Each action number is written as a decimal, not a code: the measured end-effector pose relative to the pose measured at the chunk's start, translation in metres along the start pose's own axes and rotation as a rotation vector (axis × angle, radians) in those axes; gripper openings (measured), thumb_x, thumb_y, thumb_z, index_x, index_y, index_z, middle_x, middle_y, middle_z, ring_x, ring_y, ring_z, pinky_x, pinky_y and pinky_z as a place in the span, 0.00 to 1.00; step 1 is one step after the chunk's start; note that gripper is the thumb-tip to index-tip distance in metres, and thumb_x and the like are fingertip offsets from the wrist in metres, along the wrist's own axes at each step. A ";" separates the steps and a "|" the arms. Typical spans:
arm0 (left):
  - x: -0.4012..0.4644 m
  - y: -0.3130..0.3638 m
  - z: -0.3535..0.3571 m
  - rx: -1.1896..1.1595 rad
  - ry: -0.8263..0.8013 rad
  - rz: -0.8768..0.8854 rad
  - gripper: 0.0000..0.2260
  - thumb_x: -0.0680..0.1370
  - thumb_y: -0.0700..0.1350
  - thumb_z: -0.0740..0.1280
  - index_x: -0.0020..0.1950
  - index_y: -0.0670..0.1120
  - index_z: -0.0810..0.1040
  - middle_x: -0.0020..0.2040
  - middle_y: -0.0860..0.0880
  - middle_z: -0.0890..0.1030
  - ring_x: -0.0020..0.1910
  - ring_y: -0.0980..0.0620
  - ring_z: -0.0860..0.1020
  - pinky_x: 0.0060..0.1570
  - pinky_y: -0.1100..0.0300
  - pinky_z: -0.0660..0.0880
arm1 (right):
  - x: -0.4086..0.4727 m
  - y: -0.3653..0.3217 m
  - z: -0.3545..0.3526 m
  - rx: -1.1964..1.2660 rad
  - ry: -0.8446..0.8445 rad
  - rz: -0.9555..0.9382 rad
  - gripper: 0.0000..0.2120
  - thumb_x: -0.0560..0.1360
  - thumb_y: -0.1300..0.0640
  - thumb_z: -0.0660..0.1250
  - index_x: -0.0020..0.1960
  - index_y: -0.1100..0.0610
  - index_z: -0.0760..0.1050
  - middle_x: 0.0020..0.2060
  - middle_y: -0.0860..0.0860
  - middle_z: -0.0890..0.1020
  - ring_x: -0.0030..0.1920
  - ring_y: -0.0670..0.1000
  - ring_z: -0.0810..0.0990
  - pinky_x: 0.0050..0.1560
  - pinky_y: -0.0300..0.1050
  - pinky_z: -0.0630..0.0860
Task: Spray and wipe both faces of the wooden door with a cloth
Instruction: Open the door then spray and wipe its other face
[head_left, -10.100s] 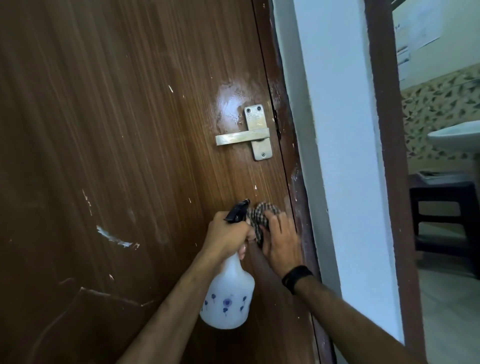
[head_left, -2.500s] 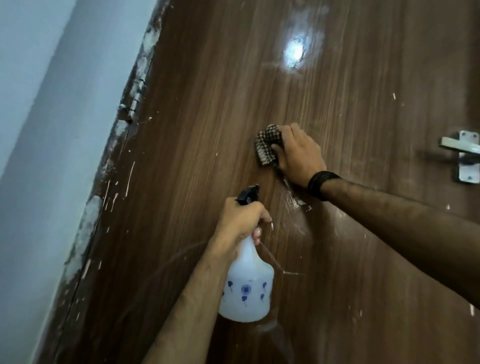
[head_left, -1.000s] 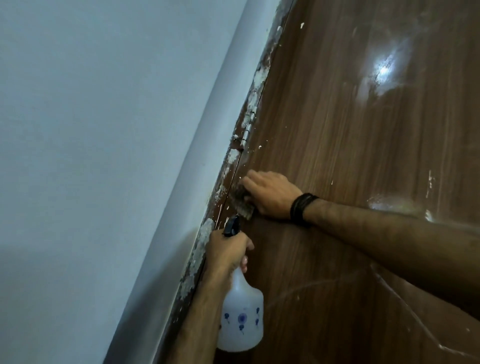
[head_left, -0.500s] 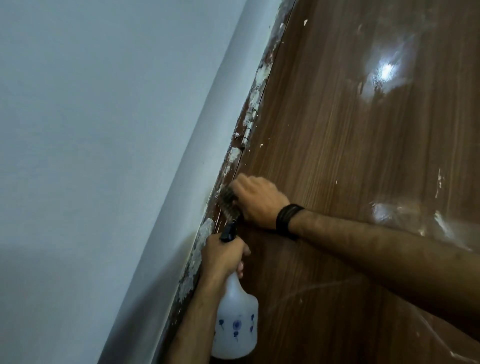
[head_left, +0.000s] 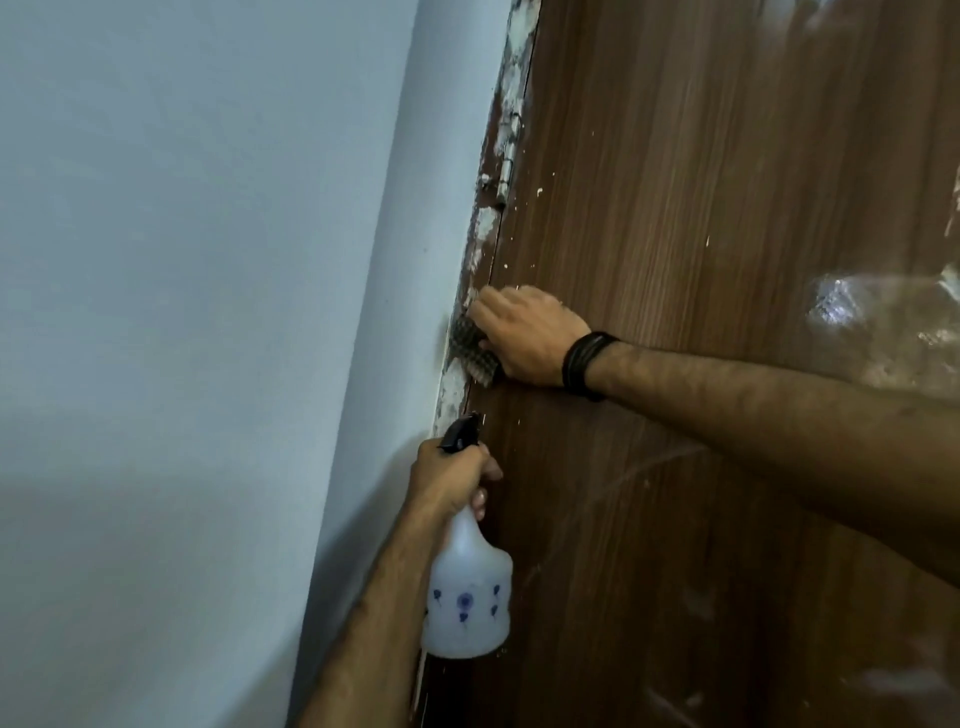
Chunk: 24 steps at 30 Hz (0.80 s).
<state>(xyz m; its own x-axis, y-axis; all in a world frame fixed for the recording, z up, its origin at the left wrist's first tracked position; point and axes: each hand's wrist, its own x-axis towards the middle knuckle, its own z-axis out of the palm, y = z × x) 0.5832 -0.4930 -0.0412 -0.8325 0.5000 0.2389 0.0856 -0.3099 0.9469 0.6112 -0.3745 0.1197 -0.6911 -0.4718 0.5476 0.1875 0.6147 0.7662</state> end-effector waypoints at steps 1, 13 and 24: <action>0.000 -0.004 -0.004 0.001 -0.003 -0.009 0.06 0.72 0.32 0.69 0.46 0.40 0.78 0.30 0.46 0.75 0.23 0.51 0.70 0.26 0.59 0.70 | -0.011 -0.010 0.004 0.013 -0.024 -0.054 0.12 0.78 0.56 0.64 0.60 0.58 0.72 0.52 0.53 0.76 0.46 0.53 0.75 0.50 0.49 0.75; -0.033 -0.040 -0.011 0.130 -0.111 -0.090 0.08 0.73 0.31 0.69 0.48 0.42 0.79 0.31 0.46 0.76 0.24 0.52 0.70 0.26 0.60 0.71 | -0.038 -0.012 -0.015 -0.012 -0.015 0.145 0.12 0.79 0.57 0.62 0.61 0.60 0.71 0.54 0.57 0.75 0.49 0.57 0.76 0.51 0.54 0.73; -0.052 -0.064 -0.041 0.247 -0.196 -0.079 0.08 0.73 0.28 0.68 0.44 0.40 0.76 0.27 0.47 0.74 0.22 0.52 0.67 0.23 0.60 0.69 | -0.098 -0.053 0.003 -0.011 -0.088 0.016 0.15 0.75 0.59 0.67 0.60 0.58 0.72 0.52 0.54 0.76 0.47 0.54 0.76 0.48 0.49 0.73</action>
<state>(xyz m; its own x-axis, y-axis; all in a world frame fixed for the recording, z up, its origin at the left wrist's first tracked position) 0.5986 -0.5319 -0.1230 -0.7226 0.6684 0.1763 0.1750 -0.0699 0.9821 0.6665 -0.3594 0.0243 -0.7464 -0.4044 0.5286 0.2066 0.6142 0.7616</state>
